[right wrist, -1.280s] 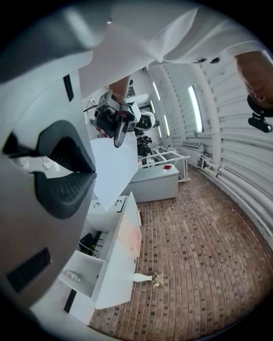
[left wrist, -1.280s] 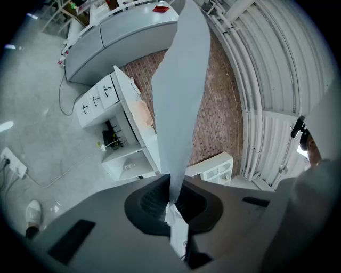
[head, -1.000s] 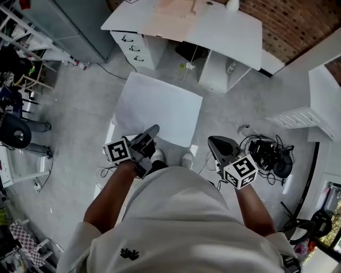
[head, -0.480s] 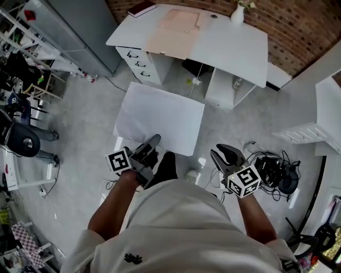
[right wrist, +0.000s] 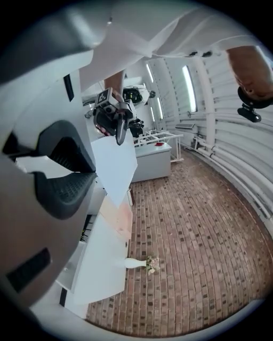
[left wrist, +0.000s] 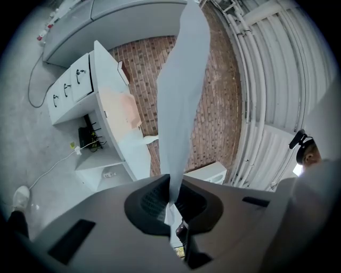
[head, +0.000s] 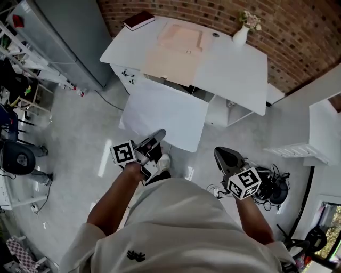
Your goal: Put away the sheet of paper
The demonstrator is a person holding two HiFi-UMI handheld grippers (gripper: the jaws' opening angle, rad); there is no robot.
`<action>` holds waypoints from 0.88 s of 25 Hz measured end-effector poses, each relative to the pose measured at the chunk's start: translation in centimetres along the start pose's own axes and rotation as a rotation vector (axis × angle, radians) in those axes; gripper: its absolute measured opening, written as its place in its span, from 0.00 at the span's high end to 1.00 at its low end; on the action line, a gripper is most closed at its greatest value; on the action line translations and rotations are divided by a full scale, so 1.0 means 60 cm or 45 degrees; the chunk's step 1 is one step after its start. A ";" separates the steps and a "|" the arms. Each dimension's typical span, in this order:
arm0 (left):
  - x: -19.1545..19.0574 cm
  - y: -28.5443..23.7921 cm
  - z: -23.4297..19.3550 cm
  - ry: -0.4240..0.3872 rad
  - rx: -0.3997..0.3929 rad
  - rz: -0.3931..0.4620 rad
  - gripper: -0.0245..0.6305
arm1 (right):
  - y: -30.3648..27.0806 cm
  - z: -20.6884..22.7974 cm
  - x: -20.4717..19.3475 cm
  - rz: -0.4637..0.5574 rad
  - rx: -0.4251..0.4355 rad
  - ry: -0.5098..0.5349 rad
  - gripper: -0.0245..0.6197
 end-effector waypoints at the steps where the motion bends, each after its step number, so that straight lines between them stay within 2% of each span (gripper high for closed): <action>1: 0.025 -0.004 -0.005 0.007 -0.002 -0.008 0.93 | -0.024 0.002 0.013 -0.002 -0.003 -0.001 0.92; 7: 0.154 -0.032 -0.058 -0.050 0.051 -0.058 0.93 | -0.129 0.016 0.071 -0.006 -0.031 -0.008 0.92; 11: 0.201 -0.073 -0.074 0.035 0.034 -0.035 0.93 | -0.152 0.047 0.089 -0.036 -0.015 -0.012 0.92; 17: 0.265 -0.176 -0.100 0.052 0.014 -0.013 0.93 | -0.193 0.162 0.118 -0.035 0.022 -0.016 0.92; 22: 0.318 -0.265 -0.109 0.052 0.043 0.014 0.93 | -0.233 0.271 0.168 -0.020 0.072 -0.013 0.92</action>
Point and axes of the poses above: the fingertips, and each gripper's own axes: y backward along the fingers, z to its right, x out of its top, the point moved 6 cm from there along y, backward along the fingers, and after that the axes turned 4 degrees about -z, right-handed, at the moved point
